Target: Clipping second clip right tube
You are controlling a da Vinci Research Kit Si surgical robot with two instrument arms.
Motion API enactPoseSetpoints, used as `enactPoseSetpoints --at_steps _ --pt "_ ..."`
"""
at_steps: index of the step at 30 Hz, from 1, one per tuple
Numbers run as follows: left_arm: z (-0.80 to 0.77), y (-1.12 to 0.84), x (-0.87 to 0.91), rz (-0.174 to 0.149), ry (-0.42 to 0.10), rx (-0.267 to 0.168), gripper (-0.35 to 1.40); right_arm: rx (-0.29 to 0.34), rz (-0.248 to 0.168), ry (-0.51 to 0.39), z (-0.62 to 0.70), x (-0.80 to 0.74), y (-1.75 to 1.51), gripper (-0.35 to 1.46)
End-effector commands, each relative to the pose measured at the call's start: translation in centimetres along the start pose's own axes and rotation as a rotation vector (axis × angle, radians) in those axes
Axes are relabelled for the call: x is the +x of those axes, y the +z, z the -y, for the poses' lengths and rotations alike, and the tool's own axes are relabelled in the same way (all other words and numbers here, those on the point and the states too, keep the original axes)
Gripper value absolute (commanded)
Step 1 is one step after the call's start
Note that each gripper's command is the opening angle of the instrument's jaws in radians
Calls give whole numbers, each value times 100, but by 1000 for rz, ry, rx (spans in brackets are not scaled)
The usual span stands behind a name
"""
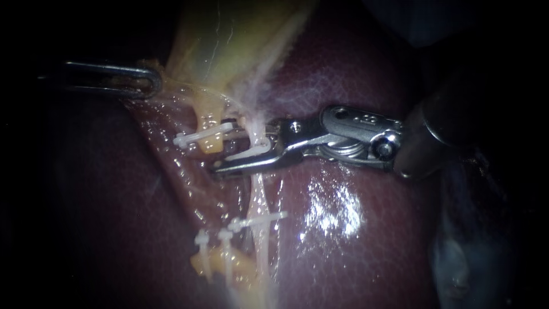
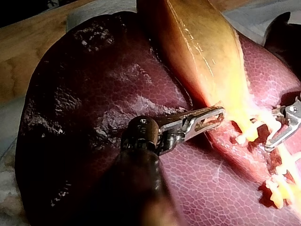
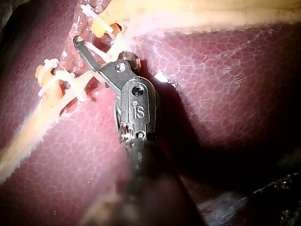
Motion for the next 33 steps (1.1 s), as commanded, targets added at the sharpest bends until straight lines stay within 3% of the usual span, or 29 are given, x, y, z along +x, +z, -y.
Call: enactPoseSetpoints --at_steps 1,5,12,18,25,33 --pt "0 0 0 0 0 0 -35 1 -1 0 0 0 0 48" --pt "-1 -1 1 0 0 0 -35 15 -1 17 8 0 -2 49" --pt "-3 -1 0 0 -1 1 -35 99 22 109 45 -2 -12 48" --pt "-4 -2 0 -1 -1 4 -35 155 47 164 63 -23 -4 48" --pt "-4 -2 0 -1 -1 4 -35 213 81 223 76 -48 0 47" --pt "-5 -2 0 -1 -1 4 -35 236 97 268 80 -50 -3 37"
